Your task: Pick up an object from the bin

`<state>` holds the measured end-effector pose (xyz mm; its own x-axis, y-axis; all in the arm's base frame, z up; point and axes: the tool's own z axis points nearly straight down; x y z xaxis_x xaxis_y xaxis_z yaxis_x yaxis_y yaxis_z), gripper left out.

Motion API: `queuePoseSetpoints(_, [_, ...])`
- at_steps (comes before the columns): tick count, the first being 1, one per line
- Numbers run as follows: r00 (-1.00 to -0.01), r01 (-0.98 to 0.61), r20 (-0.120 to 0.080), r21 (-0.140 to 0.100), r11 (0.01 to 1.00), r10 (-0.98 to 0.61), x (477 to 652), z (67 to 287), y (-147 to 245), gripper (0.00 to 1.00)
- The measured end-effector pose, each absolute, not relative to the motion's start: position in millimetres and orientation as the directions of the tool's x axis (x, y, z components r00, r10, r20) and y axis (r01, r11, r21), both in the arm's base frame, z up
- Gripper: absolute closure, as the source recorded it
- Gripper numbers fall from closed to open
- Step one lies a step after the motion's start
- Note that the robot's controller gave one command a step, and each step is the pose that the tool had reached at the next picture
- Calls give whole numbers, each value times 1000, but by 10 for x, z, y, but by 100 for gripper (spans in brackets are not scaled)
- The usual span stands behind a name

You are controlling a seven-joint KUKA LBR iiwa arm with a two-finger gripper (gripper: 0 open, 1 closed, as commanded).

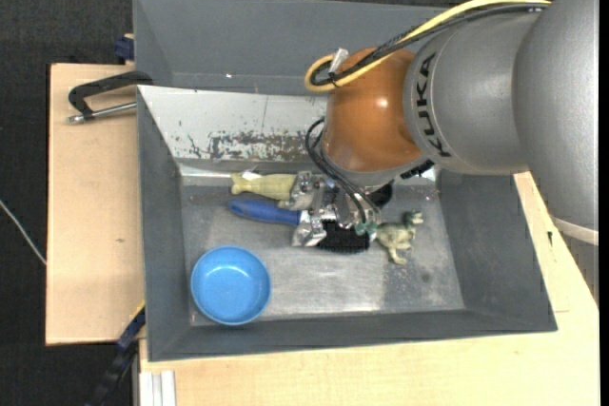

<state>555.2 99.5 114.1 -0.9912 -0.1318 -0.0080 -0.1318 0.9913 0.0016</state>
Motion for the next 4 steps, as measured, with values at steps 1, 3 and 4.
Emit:
queuePoseSetpoints(1, [-991, -132, -4, 1, 991, -132, 5561, 1169, 1004, 100])
queuePoseSetpoints(3, [-991, -132, -9, 1, 991, -132, 5591, 1794, 1018, 100])
queuePoseSetpoints(4, [-991, -133, -7, 1, 991, -133, 5605, 2014, 1026, 100])
